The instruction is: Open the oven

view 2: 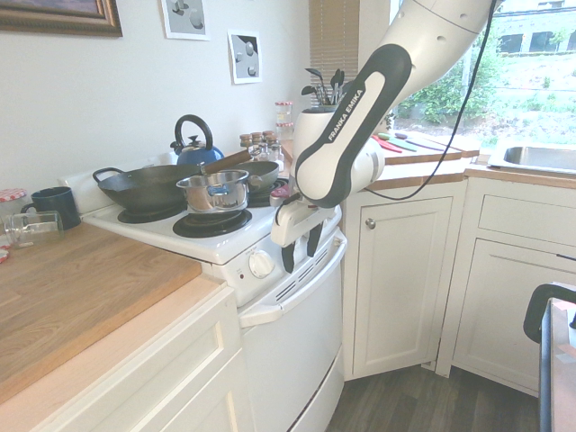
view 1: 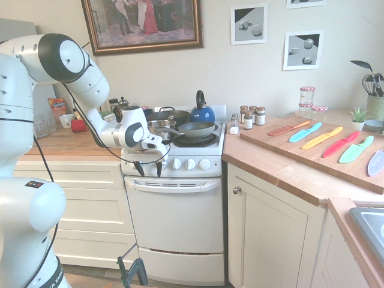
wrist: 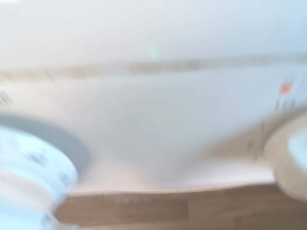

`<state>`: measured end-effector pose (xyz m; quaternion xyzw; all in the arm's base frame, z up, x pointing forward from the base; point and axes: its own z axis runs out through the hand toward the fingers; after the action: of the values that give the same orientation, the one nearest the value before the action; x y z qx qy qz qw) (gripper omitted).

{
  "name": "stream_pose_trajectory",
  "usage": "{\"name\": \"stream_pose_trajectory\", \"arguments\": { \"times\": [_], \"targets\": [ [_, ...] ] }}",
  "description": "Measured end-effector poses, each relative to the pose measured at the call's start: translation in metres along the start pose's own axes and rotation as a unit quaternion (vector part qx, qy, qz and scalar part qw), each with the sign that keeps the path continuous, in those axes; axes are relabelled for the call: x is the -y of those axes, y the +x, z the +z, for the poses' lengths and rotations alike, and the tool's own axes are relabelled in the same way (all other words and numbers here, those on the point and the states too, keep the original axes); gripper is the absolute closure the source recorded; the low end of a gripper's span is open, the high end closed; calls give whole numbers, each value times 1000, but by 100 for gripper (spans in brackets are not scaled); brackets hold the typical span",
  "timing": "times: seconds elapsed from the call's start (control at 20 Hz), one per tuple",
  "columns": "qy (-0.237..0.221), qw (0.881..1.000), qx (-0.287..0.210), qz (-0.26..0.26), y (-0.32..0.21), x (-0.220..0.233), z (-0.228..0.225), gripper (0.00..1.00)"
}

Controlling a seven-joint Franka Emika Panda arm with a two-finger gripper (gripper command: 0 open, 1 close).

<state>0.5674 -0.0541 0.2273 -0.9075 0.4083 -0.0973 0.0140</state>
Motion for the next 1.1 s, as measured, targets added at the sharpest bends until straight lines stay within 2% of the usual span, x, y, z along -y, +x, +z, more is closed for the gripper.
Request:
{"name": "stream_pose_trajectory", "arguments": {
  "times": [0.15,0.25,0.5,0.85,1.0,1.1],
  "targets": [
    [-16,1000,13,9,-1,-7,32,0],
    [-11,1000,12,15,4,0,42,0],
    [-18,1000,15,1,13,-4,80,0],
    [-9,1000,9,-2,9,-11,81,0],
    [-3,1000,4,-4,-2,-28,88,0],
    [-14,1000,19,-5,-18,-50,96,0]
  ]
}}
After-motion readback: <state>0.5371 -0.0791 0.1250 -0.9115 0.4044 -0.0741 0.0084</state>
